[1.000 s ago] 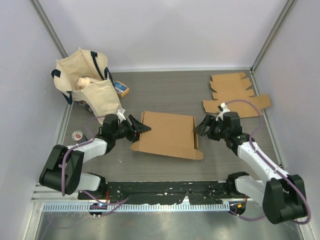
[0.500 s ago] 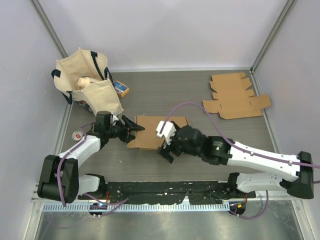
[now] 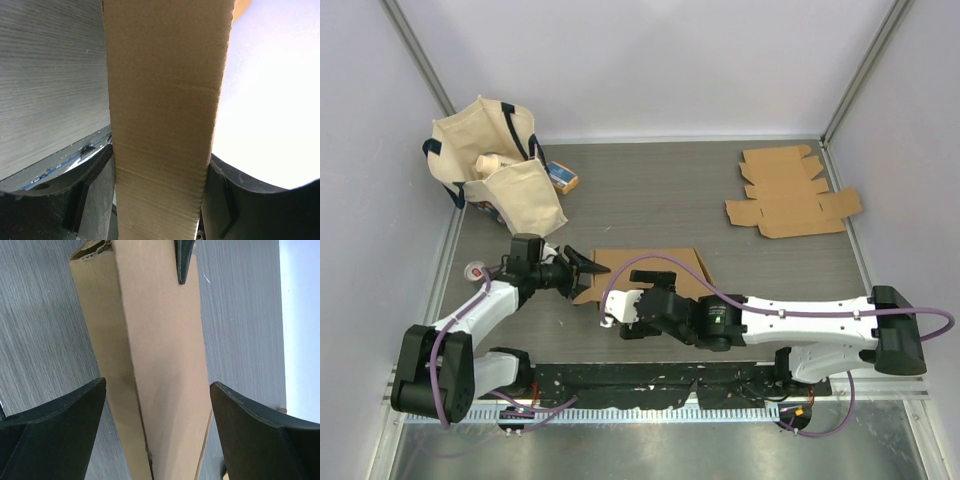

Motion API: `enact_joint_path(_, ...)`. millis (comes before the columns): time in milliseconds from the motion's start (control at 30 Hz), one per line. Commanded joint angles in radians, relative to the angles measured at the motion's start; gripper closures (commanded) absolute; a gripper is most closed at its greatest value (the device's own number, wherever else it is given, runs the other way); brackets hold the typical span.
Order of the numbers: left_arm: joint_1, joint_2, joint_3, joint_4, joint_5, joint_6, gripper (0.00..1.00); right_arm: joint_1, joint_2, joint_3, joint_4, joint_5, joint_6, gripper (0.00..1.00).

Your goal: Fold the paper box

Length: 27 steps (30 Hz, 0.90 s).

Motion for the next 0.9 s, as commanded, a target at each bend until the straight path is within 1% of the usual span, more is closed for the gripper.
enact_joint_path(0, 0.002, -0.02, -0.004, 0.021, 0.081, -0.055, 0.38, 0.013, -0.031, -0.038, 0.105, 0.01, -0.051, 0.1)
enact_joint_path(100, 0.002, -0.017, -0.003, 0.021, 0.089, -0.064, 0.38, 0.013, -0.013, -0.064, 0.137, 0.017, -0.06, 0.1)
enact_joint_path(433, -0.016, -0.018, -0.01, 0.024, 0.101, -0.092, 0.38, 0.014, 0.069, -0.016, 0.136, 0.01, -0.1, 0.1)
enact_joint_path(500, -0.021, -0.021, -0.012, 0.031, 0.104, -0.098, 0.37, 0.013, 0.081, -0.021, 0.162, 0.042, -0.12, 0.1)
enact_joint_path(567, -0.026, -0.023, -0.012, 0.035, 0.107, -0.105, 0.38, 0.014, 0.102, -0.042, 0.228, 0.077, -0.146, 0.1)
enact_joint_path(600, -0.027, -0.024, -0.012, 0.038, 0.107, -0.107, 0.37, 0.014, 0.112, -0.047, 0.255, 0.133, -0.174, 0.1)
enact_joint_path(667, -0.03, -0.024, -0.018, 0.04, 0.109, -0.108, 0.37, 0.016, 0.138, -0.047, 0.317, 0.19, -0.208, 0.1)
enact_joint_path(700, -0.033, -0.026, -0.02, 0.043, 0.109, -0.11, 0.37, 0.019, 0.142, -0.055, 0.343, 0.254, -0.229, 0.09)
enact_joint_path(733, -0.035, -0.03, -0.023, 0.046, 0.109, -0.113, 0.35, 0.019, 0.145, -0.065, 0.408, 0.263, -0.272, 0.1)
enact_joint_path(767, -0.039, -0.032, -0.027, 0.05, 0.109, -0.119, 0.33, 0.019, 0.147, -0.067, 0.415, 0.263, -0.284, 0.1)
enact_joint_path(833, -0.041, -0.047, -0.03, 0.064, 0.112, -0.122, 0.28, 0.019, 0.147, -0.073, 0.456, 0.272, -0.315, 0.15)
enact_joint_path(867, -0.041, -0.055, -0.033, 0.072, 0.11, -0.121, 0.23, 0.019, 0.145, -0.071, 0.46, 0.269, -0.321, 0.18)
